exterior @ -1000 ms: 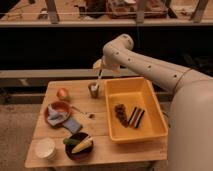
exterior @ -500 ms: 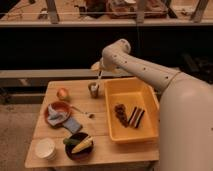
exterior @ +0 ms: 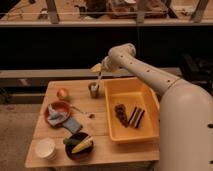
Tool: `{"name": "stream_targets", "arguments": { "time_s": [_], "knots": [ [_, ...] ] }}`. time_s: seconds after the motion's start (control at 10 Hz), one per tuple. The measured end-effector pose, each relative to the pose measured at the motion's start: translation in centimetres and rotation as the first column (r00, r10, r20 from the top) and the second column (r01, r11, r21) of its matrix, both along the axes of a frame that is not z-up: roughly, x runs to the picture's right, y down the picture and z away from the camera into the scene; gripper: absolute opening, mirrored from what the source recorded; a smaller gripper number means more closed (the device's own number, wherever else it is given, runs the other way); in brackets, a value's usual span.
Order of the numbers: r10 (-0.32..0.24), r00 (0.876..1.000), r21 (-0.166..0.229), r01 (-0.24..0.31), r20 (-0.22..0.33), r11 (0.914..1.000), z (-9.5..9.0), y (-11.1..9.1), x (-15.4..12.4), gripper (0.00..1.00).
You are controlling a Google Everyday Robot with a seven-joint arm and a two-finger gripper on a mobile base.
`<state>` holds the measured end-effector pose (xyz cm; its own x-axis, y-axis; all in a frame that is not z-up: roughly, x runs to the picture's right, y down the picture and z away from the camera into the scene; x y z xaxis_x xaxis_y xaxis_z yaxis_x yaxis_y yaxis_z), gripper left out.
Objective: Place brush in red bowl
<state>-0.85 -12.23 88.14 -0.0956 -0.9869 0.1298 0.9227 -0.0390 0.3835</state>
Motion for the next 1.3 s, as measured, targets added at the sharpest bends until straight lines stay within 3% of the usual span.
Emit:
{"name": "stream_targets", "arguments": {
  "time_s": [0.4, 0.8, 1.1, 1.3],
  "knots": [
    [-0.018, 1.000, 0.020, 0.018, 0.012, 0.9996, 0.6, -0.6, -0.7, 0.79],
    [0.002, 1.000, 0.011, -0.002, 0.018, 0.9999, 1.3, -1.0, -0.9, 0.45],
    [0.006, 1.000, 0.005, -0.006, 0.024, 1.0000, 1.2, -1.2, -0.9, 0.43],
    [0.006, 1.000, 0.004, -0.006, 0.027, 1.0000, 0.9, -1.4, -0.6, 0.32]
  ]
}}
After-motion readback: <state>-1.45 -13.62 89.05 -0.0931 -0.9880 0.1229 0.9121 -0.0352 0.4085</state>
